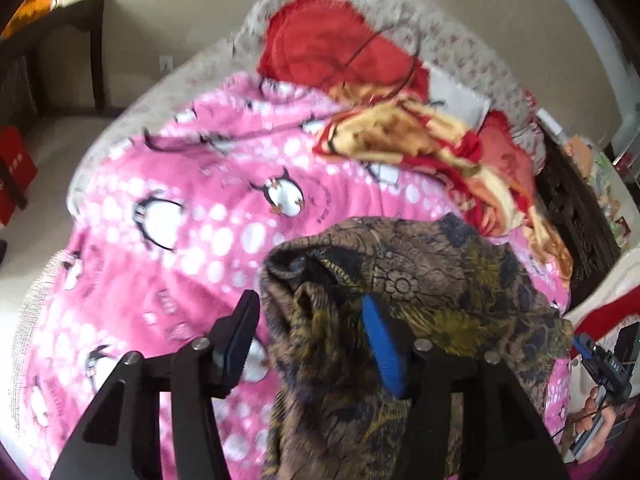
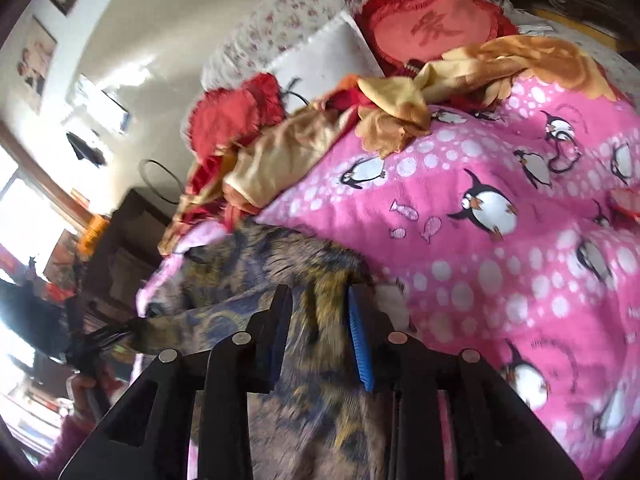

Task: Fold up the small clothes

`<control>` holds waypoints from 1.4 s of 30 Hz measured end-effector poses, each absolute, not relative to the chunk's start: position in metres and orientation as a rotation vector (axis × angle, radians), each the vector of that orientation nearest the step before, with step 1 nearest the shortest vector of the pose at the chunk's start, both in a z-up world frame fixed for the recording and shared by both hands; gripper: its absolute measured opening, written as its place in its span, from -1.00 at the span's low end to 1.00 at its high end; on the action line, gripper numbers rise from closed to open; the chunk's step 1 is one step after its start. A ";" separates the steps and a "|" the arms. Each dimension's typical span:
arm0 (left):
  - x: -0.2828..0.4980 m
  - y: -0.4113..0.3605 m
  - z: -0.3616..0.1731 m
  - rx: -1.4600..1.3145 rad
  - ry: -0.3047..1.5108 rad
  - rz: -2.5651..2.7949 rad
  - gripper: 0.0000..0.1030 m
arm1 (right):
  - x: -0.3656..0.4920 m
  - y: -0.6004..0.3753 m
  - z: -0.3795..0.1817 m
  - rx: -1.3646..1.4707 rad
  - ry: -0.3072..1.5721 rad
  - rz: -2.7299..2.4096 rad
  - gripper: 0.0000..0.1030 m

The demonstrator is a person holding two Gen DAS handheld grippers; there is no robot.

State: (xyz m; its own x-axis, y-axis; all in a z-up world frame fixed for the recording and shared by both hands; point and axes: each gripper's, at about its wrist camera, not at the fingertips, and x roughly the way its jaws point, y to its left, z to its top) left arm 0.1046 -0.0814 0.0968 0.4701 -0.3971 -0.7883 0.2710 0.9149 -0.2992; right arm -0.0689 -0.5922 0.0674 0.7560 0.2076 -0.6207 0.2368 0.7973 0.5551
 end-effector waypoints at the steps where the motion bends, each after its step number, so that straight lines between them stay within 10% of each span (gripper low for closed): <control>1: 0.095 -0.078 0.102 -0.122 0.986 -0.436 0.12 | -0.077 -0.583 0.071 0.619 0.735 0.022 -0.57; 12: 0.041 -0.149 0.042 0.232 1.127 -0.523 0.20 | -0.023 -0.514 0.021 0.359 0.951 0.080 -0.63; 29: 0.172 -0.119 0.133 -0.159 0.924 -0.453 0.39 | 0.026 -0.570 0.086 0.481 0.693 0.003 -0.58; 42: 0.126 -0.160 0.066 0.114 1.063 -0.543 0.39 | 0.091 -0.467 0.040 0.207 0.858 0.160 -0.58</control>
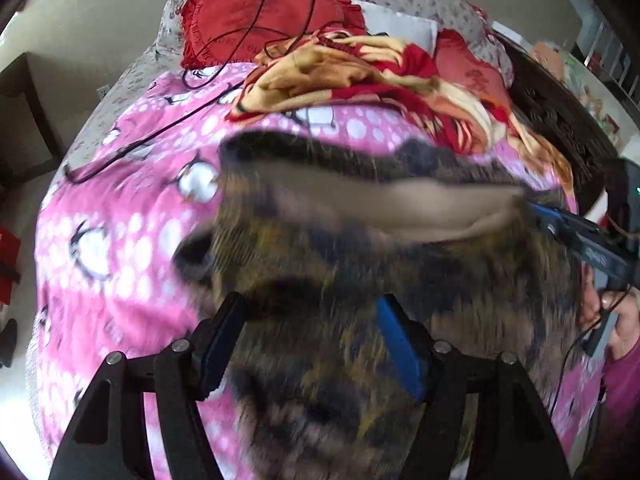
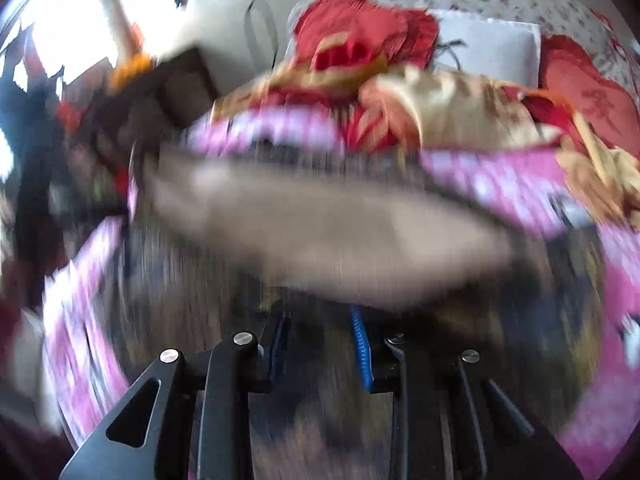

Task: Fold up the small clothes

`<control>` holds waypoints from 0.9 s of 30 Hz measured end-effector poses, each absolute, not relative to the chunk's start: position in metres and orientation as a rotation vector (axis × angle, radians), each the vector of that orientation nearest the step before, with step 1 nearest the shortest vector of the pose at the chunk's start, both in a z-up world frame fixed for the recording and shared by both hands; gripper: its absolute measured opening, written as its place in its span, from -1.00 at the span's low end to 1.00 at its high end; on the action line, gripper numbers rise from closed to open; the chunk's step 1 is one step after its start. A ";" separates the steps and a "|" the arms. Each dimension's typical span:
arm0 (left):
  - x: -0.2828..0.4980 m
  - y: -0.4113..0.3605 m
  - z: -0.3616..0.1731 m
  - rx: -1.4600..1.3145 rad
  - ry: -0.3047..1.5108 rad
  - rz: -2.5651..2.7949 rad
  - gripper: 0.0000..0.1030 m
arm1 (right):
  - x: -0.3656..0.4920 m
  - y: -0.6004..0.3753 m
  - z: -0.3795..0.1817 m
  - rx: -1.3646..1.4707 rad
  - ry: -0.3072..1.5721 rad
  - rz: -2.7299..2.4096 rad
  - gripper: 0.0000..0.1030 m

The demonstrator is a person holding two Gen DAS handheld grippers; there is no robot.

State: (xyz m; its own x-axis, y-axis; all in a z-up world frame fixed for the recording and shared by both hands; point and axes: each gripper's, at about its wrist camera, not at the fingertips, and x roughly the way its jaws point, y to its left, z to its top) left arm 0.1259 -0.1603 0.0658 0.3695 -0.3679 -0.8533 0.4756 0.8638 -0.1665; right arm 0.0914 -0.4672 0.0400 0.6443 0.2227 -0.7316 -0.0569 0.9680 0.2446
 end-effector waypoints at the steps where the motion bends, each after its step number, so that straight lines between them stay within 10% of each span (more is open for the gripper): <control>1: 0.136 -0.164 0.067 0.088 1.053 -0.521 0.39 | 0.109 -0.473 0.038 0.238 0.863 0.114 -0.58; 18: 0.141 -0.118 0.062 -0.113 1.080 -0.371 0.40 | 0.024 -0.578 0.047 0.326 0.878 -0.288 -0.26; 20: 0.127 -0.116 0.064 -0.080 1.087 -0.365 0.40 | 0.029 -0.577 0.043 0.358 0.876 -0.207 -0.92; 27: 0.078 -0.099 0.051 0.001 1.098 -0.336 0.43 | 0.022 -0.574 0.037 0.317 0.873 -0.303 -0.92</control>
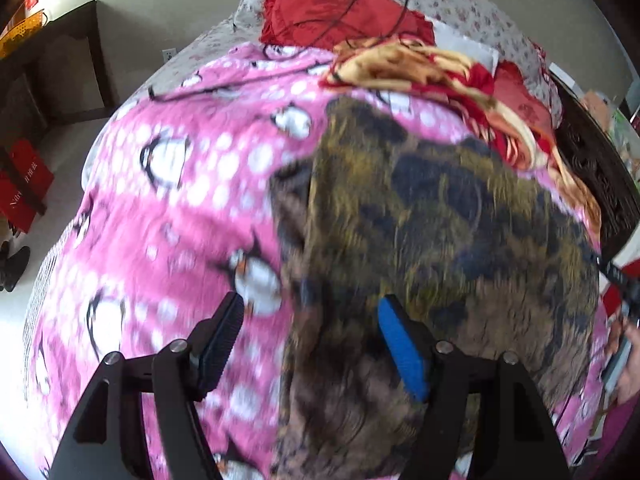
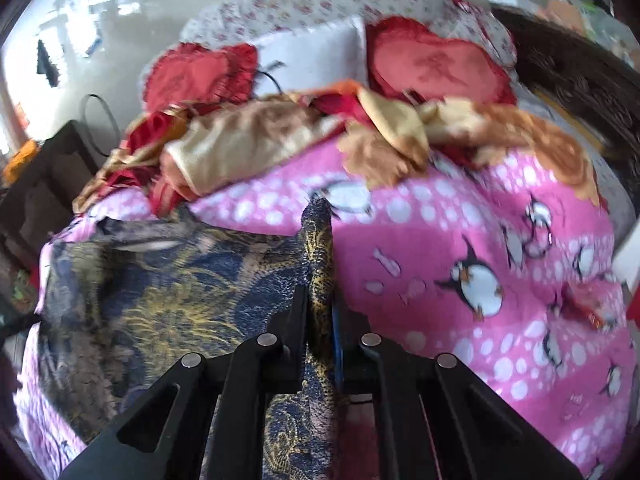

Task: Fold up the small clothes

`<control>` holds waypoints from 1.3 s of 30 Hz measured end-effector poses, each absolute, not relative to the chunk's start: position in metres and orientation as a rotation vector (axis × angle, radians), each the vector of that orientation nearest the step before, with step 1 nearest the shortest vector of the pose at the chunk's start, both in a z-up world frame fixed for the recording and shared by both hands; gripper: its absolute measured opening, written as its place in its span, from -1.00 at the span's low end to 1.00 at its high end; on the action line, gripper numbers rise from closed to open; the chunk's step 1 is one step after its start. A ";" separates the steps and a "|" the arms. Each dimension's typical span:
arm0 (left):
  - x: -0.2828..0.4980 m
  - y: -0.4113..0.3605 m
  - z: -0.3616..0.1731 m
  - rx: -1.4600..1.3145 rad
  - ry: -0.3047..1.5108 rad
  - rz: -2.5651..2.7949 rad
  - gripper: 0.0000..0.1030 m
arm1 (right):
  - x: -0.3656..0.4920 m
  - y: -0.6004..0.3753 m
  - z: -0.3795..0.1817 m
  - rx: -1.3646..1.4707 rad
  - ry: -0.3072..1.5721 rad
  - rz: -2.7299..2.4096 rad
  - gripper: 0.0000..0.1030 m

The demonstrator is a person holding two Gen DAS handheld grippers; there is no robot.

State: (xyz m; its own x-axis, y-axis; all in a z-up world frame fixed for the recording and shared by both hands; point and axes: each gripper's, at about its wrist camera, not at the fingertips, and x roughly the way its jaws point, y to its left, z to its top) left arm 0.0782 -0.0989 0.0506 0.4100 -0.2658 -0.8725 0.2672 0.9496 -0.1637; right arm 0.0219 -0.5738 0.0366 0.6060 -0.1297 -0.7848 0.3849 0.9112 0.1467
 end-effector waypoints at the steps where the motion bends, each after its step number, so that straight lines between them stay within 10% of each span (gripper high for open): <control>1: 0.073 -0.095 0.048 0.001 1.106 -0.324 0.43 | 0.019 -0.575 0.036 0.337 0.869 -0.310 -0.89; 13: 0.041 -0.072 0.039 0.008 1.081 -0.278 0.43 | -0.063 -0.520 0.021 0.245 1.052 -0.348 -0.54; 15: 0.039 -0.072 0.037 0.016 1.085 -0.271 0.43 | -0.071 -0.526 0.011 0.346 1.052 -0.290 -0.95; 21: 0.033 -0.075 0.031 0.036 1.088 -0.259 0.44 | -0.087 -0.539 0.009 0.369 1.042 -0.315 -1.00; 26: 0.030 -0.076 0.030 0.039 1.075 -0.259 0.44 | -0.093 -0.527 0.044 0.341 0.962 -0.393 -0.59; 39: 0.028 -0.076 0.023 0.037 1.068 -0.282 0.57 | 0.034 -0.379 0.041 0.209 1.006 -0.032 -0.58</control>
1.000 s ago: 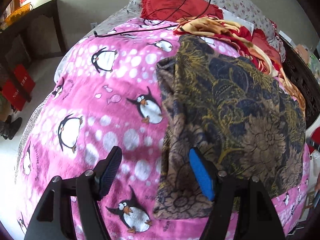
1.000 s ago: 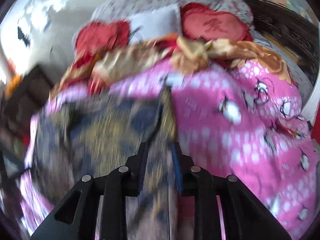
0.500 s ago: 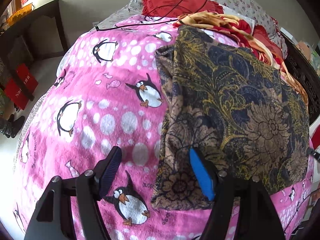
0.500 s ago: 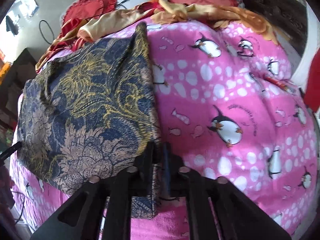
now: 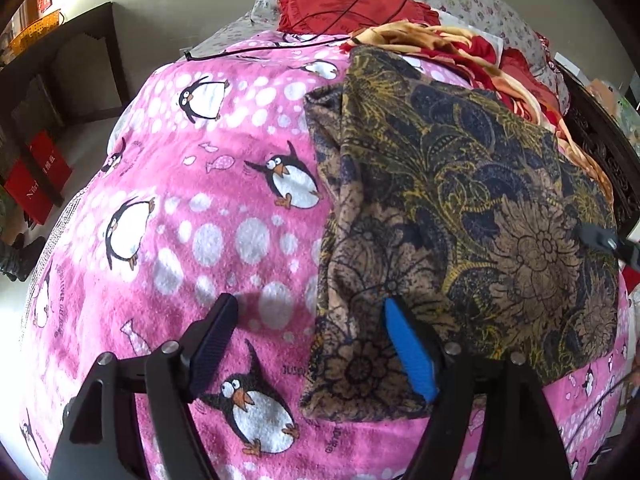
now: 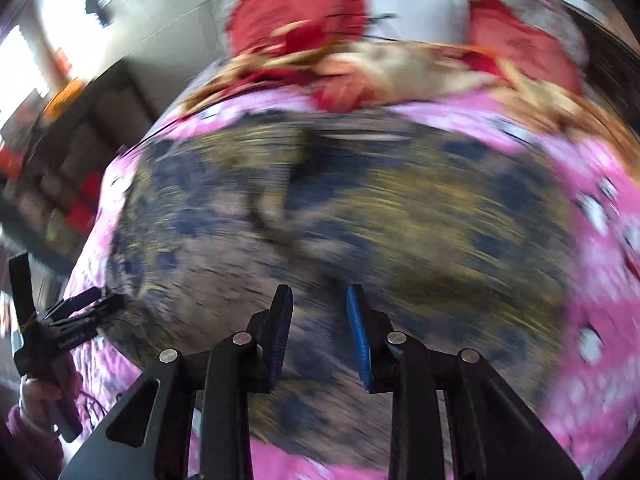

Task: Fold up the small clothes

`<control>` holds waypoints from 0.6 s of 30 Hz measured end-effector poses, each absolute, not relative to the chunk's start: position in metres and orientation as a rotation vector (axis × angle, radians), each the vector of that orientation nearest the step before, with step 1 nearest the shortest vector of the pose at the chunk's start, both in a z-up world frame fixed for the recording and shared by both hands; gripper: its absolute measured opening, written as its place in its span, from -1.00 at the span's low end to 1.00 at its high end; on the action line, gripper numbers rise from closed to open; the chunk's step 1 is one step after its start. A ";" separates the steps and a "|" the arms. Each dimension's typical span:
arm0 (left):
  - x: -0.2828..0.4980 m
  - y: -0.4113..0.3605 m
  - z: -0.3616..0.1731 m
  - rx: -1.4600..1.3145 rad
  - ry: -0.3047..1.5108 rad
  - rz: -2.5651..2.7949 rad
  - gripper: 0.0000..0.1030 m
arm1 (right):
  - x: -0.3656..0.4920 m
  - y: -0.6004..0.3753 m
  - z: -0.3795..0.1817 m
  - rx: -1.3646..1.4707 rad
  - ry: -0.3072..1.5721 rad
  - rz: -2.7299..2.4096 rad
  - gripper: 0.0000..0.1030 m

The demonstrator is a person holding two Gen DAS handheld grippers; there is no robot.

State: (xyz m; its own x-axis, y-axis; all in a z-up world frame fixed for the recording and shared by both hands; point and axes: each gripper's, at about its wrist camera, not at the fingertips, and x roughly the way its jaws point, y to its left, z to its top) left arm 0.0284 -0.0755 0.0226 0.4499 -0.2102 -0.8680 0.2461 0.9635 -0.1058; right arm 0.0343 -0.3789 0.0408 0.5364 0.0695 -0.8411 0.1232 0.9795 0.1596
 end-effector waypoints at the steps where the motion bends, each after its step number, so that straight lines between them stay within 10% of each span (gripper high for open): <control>1: 0.029 -0.076 0.022 0.040 1.067 -0.284 0.58 | 0.044 -0.367 0.039 0.189 1.009 -0.013 -0.58; 18: 0.033 -0.079 0.019 0.011 1.066 -0.311 0.73 | 0.155 -0.288 0.051 0.064 0.932 0.104 -0.54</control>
